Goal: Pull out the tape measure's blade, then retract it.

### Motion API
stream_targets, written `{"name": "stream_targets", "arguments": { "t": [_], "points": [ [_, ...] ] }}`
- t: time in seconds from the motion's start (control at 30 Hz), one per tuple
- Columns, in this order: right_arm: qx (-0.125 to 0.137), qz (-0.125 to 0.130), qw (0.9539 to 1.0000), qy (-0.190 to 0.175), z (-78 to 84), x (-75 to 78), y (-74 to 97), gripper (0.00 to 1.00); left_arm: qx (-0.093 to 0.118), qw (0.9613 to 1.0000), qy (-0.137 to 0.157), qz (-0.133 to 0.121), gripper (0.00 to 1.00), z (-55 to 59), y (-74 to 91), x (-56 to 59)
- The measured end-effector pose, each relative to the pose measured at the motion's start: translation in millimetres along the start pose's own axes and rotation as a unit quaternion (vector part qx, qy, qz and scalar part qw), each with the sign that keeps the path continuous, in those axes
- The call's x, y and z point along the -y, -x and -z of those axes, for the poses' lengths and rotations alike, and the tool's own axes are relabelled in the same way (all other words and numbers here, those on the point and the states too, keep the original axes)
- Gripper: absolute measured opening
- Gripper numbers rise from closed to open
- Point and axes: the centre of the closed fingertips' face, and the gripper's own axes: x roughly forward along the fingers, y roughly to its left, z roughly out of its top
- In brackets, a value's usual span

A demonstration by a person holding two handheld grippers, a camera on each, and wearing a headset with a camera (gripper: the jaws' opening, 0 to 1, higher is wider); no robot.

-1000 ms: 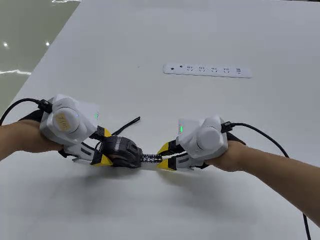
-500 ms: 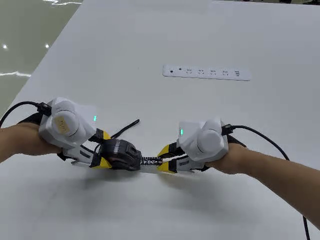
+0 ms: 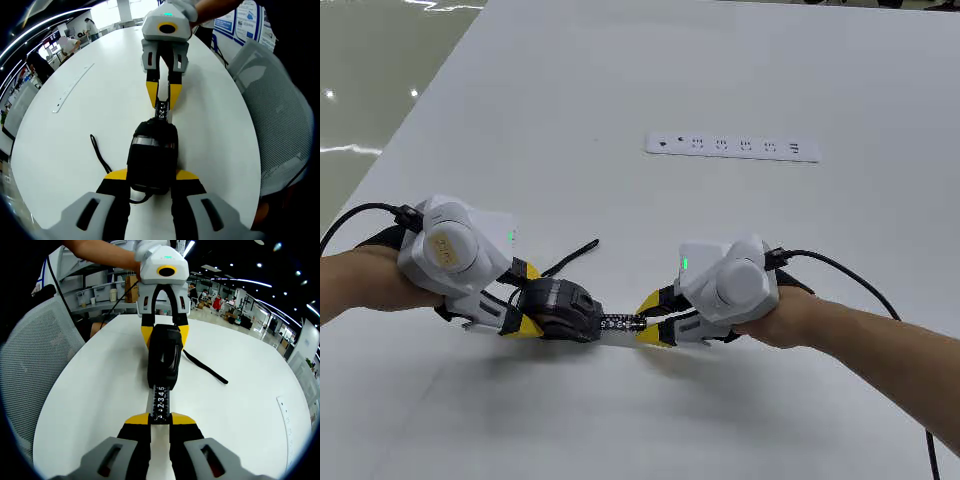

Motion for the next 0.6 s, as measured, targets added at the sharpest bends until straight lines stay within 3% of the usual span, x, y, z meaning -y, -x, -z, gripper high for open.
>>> {"name": "stream_targets", "arguments": {
  "t": [0.6],
  "points": [
    [-0.002,0.0,1.0,0.0,2.9,-0.8,2.8,0.12,-0.001,1.0,0.0,0.0,0.26,0.8,0.0,-0.1]
  ]
}}
